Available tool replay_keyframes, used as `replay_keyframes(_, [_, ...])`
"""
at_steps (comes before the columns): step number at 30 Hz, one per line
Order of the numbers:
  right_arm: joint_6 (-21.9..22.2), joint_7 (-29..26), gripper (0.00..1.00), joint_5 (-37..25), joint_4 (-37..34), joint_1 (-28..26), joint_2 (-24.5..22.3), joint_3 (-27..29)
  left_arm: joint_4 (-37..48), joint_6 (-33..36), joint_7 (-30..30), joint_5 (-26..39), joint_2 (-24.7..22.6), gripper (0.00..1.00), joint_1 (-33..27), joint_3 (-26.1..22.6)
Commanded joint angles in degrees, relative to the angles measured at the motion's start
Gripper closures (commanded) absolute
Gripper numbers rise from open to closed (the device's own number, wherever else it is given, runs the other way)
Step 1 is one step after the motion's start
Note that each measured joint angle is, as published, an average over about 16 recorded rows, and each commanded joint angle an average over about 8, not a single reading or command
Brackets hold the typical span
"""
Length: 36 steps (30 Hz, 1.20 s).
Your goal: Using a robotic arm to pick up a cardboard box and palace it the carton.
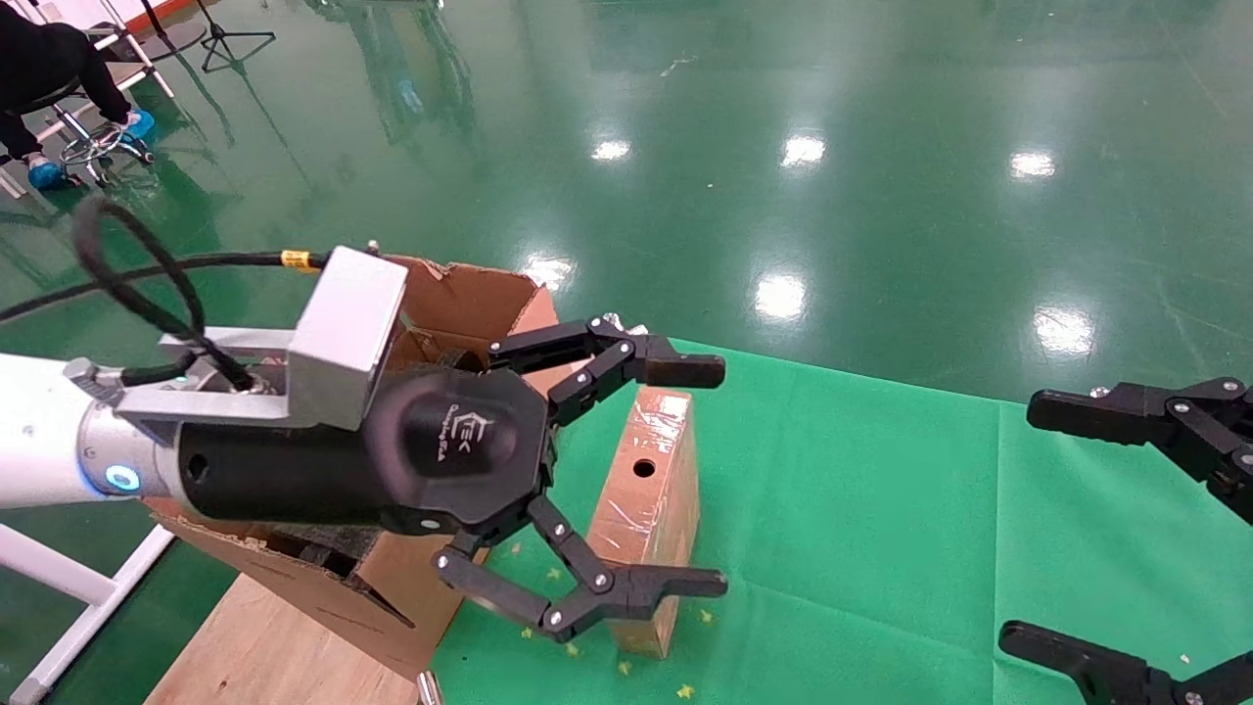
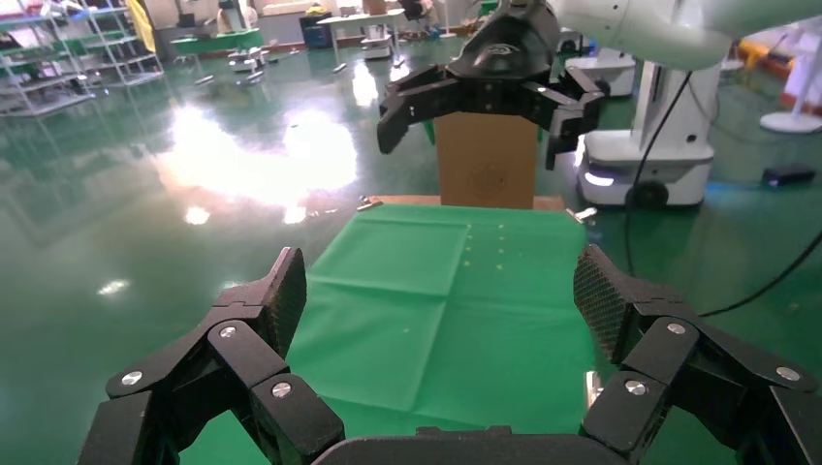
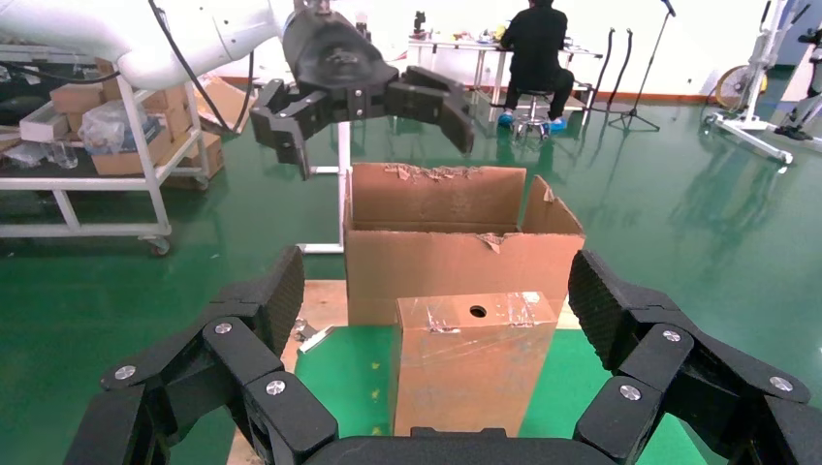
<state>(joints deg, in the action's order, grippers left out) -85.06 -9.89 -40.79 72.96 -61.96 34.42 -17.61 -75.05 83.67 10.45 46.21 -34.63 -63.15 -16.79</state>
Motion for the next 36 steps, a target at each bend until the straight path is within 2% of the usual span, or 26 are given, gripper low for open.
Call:
replay_keyframes(1, [0.0,0.0,0.98,0.0,0.0,0.0,0.0,0.0,-0.7,-0.7,-0.6,1.0,0.3,0.00,-0.1,0.1])
replay_keyframes(8, [0.0,0.0,1.00,0.0,0.0,0.0,0.0,0.0,-2.2,-3.1,2.1,8.9,-0.6,0.00,-4.5,-3.0])
replay_keyframes(16, [0.0,0.0,1.00,0.0,0.0,0.0,0.0,0.0,-1.8,-3.5,2.1,12.0,-1.1,0.00,-6.4,-4.0])
replay_keyframes(20, [0.0,0.0,1.00,0.0,-0.1,0.0,0.0,0.0,-2.0,-4.6,5.0,17.7,-1.7,0.00,-9.5,-6.1])
replay_keyframes(24, [0.0,0.0,1.00,0.0,-0.1,0.0,0.0,0.0,-2.2,-5.1,14.5,26.2,-3.3,0.00,-15.1,-10.0])
replay_keyframes(32, [0.0,0.0,1.00,0.0,-0.1,0.0,0.0,0.0,-1.4,-0.8,45.5,41.5,-7.5,0.00,-26.9,-18.1])
replay_keyframes(36, [0.0,0.0,1.00,0.0,-0.1,0.0,0.0,0.0,-1.1,2.5,56.7,46.7,-9.7,0.00,-30.9,-21.1])
